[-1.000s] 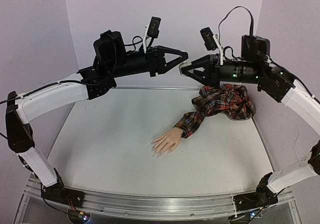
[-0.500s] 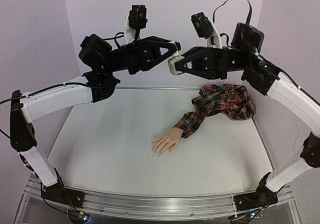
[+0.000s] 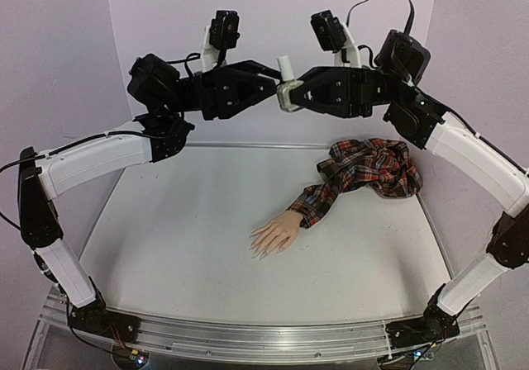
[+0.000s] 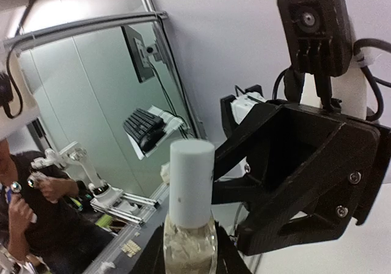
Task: Paint the nails
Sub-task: Screw the nail polish bottle cap onto the nail polish bottle.
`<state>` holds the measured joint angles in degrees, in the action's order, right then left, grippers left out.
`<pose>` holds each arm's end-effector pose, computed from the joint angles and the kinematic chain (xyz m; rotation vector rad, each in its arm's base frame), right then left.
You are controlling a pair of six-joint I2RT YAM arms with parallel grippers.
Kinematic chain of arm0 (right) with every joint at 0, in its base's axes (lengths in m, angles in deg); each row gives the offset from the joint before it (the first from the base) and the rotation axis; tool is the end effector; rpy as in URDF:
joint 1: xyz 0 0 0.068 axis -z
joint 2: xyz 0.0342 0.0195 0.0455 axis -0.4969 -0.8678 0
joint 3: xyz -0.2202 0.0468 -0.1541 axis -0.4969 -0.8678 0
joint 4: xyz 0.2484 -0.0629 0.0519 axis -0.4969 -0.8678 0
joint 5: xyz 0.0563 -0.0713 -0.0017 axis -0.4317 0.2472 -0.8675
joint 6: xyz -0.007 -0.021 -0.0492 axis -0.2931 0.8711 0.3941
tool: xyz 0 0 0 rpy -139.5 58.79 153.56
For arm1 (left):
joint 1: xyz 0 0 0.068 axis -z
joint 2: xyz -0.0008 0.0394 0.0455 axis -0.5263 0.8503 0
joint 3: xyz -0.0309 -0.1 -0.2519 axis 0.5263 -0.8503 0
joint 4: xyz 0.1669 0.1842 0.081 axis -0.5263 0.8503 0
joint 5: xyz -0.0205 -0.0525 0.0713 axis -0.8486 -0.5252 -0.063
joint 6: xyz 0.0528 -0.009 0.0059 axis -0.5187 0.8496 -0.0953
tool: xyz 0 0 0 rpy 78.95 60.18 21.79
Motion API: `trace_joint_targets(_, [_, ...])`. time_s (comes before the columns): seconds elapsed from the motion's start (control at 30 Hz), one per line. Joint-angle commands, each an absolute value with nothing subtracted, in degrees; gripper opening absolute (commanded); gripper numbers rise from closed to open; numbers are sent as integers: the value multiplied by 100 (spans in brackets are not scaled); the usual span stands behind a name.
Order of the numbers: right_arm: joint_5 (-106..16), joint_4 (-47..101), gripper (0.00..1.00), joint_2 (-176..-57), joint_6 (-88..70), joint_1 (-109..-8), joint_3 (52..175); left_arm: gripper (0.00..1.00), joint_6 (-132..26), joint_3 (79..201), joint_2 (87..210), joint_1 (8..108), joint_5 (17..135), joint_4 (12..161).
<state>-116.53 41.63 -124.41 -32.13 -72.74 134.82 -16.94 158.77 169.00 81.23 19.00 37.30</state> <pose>0.2119 0.2451 0.5035 -1.5169 0.9745 1.7630 0.2096 -0.2950 0.4770 1.3046 0.7838 -1.8442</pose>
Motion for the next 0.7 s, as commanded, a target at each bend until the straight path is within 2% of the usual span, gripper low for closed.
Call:
trace_joint_targets(0.0, [-10901, 5114, 0, -12041, -2793, -7127, 13600, 53, -3432, 15645, 16467, 8049, 1464, 6309])
trace_joint_targets(0.17, [-10459, 4266, 0, -11992, -2135, -7012, 13475, 60, -4178, 15493, 15992, 8024, 1968, 7222])
trace_joint_targets(0.3, [-9305, 2705, 0, -11776, -1042, -7011, 13391, 62, -4477, 15314, 15565, 8028, 2844, 7926])
trace_joint_targets(0.43, [-7519, 1965, 0, -11485, -590, -7015, 13023, 63, -4577, 15315, 15258, 8030, 4725, 8600])
trace_joint_targets(0.5, [-6804, 1873, 0, -11377, -516, -7052, 12826, 70, -4551, 15335, 15149, 8068, 5690, 8678])
trace_joint_targets(0.53, [-6517, 1823, 0, -11337, -443, -7103, 12755, 71, -4479, 15330, 15109, 8079, 6261, 8648])
trace_joint_targets(0.67, [-5566, 1574, 0, -11401, -18, -7400, 12765, 71, -4354, 15515, 15281, 8156, 7335, 8432])
